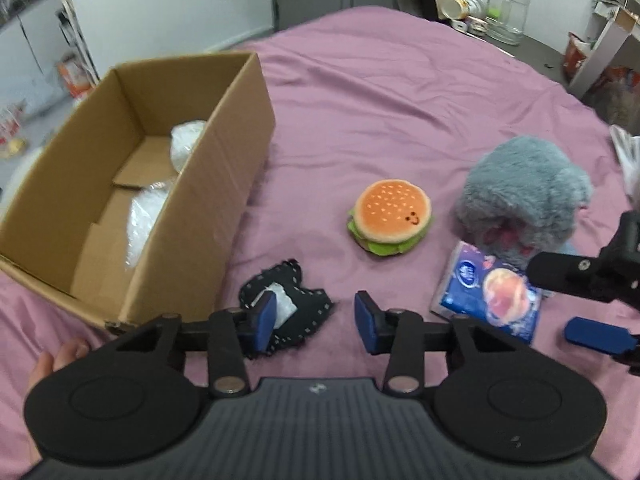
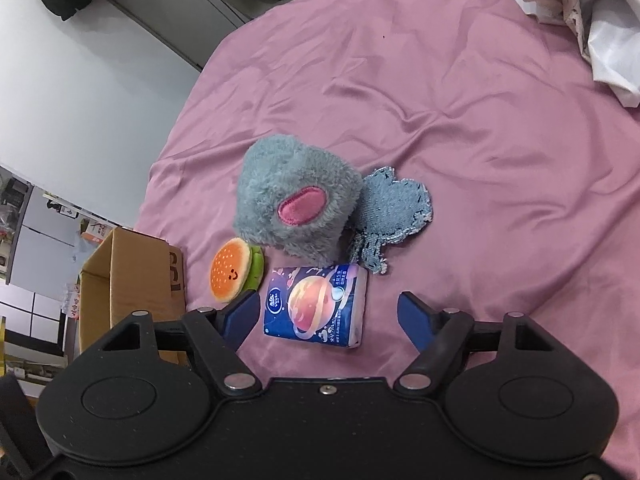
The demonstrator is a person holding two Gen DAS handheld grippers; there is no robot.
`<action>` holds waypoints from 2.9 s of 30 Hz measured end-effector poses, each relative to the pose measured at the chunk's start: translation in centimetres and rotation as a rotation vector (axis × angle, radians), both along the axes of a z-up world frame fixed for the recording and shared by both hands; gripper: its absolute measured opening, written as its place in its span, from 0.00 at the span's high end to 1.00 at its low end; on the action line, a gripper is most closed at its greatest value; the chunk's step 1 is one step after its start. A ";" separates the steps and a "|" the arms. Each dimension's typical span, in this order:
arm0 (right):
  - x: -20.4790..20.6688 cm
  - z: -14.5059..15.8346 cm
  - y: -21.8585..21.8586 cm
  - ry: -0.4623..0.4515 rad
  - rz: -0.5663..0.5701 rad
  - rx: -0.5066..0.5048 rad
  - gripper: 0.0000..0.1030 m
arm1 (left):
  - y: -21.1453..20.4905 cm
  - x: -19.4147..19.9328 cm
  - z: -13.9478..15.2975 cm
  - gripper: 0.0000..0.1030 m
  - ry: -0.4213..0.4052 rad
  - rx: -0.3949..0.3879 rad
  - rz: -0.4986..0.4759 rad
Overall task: Organize soft objects
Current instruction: 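Grasp the black felt piece with the left tool while the right grasps the blue tissue packet, then carry the felt piece and the tissue packet over the box with both tools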
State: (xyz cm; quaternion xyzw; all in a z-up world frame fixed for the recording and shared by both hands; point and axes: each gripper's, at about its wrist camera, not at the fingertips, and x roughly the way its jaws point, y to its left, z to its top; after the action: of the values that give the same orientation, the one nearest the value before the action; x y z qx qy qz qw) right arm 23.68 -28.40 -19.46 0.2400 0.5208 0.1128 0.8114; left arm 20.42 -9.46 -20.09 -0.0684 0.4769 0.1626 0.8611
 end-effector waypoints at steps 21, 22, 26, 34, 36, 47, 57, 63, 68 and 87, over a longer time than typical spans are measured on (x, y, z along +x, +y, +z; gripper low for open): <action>0.5 -1.6 0.9 0.008 0.053 -0.005 0.31 | 1.0 0.3 -1.8 0.78 0.018 0.020 0.083; 0.4 -1.6 1.1 0.008 0.064 -0.006 0.35 | 1.1 0.2 -1.6 0.78 0.013 0.011 0.083; 0.4 -2.0 2.1 0.002 0.096 -0.033 0.36 | 1.4 0.1 -1.2 0.79 0.002 -0.041 0.073; 0.7 -2.1 2.2 -0.013 0.108 -0.043 0.70 | 1.4 -0.6 -0.2 0.79 -0.025 -0.118 0.034; 0.6 -1.8 2.1 -0.018 0.109 -0.042 0.73 | 1.4 -0.7 0.0 0.79 -0.033 -0.130 0.022; -0.5 -0.1 1.9 -0.036 0.137 -0.021 0.80 | 1.1 -0.9 1.8 0.79 -0.075 -0.196 -0.046; -0.6 -0.2 1.7 0.000 0.133 0.051 0.80 | 0.1 -0.3 0.5 0.79 -0.043 -0.222 -0.103; -0.5 -0.4 1.8 0.010 0.139 0.100 0.76 | 0.3 0.1 -0.6 0.79 -0.026 -0.242 -0.093; -0.2 -0.8 2.3 0.002 0.139 0.110 0.70 | 0.9 0.2 -0.8 0.79 -0.026 -0.264 -0.089; -0.3 -0.8 1.8 0.005 0.107 0.144 0.84 | 2.2 -0.4 0.8 0.79 -0.039 -0.304 -0.062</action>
State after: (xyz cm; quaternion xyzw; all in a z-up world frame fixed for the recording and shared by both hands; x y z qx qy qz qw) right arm 23.33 -26.63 -20.27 0.2697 0.5255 0.1927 0.7835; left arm 19.98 -7.30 -19.28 -0.1861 0.4810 0.0605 0.8546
